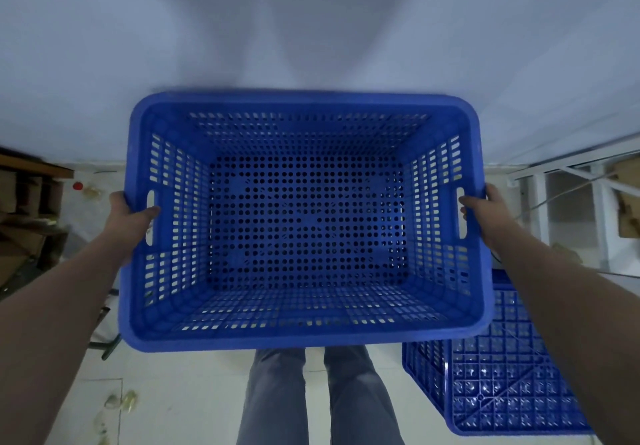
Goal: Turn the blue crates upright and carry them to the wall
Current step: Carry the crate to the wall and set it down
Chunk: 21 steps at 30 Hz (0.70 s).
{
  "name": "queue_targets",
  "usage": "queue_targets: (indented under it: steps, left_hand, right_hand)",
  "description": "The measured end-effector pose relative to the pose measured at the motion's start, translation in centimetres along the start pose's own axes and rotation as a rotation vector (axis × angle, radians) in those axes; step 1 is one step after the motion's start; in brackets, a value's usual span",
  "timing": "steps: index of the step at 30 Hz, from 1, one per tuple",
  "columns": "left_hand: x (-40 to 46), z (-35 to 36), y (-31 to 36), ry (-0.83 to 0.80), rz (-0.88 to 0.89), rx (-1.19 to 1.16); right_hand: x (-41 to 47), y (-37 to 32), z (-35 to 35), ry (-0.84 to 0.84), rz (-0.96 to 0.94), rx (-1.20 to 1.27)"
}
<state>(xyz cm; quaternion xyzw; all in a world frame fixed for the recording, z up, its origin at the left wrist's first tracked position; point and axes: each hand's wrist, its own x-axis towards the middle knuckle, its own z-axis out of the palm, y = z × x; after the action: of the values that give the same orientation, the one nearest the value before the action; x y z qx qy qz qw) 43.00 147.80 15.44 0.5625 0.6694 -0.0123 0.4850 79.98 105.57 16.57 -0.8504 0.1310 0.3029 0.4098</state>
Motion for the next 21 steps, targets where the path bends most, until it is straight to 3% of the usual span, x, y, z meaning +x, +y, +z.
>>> queue_targets:
  steps: [4,7,10,15,21]
  left_hand:
    - [-1.6,-0.3,-0.1,-0.006,0.059,0.146]
    - [-4.7,-0.5,0.5,-0.023,0.085,0.555]
    - [-8.6,-0.9,1.9,-0.146,0.207,0.893]
    - [-14.8,-0.8,6.7,-0.337,0.516,1.069]
    - [-20.4,-2.0,14.1,-0.236,0.764,1.161]
  right_hand:
    - [-2.7,0.4,0.7,0.061,0.007,-0.255]
    - [-6.3,0.5,0.4,0.018,0.016,-0.733]
    - [-10.3,-1.3,0.2,-0.136,-0.035,-0.962]
    - [-16.7,-4.5,-0.3,-0.238,-0.127,-0.992]
    - [-22.6,-7.5,-4.9,-0.092,-0.257,-0.918]
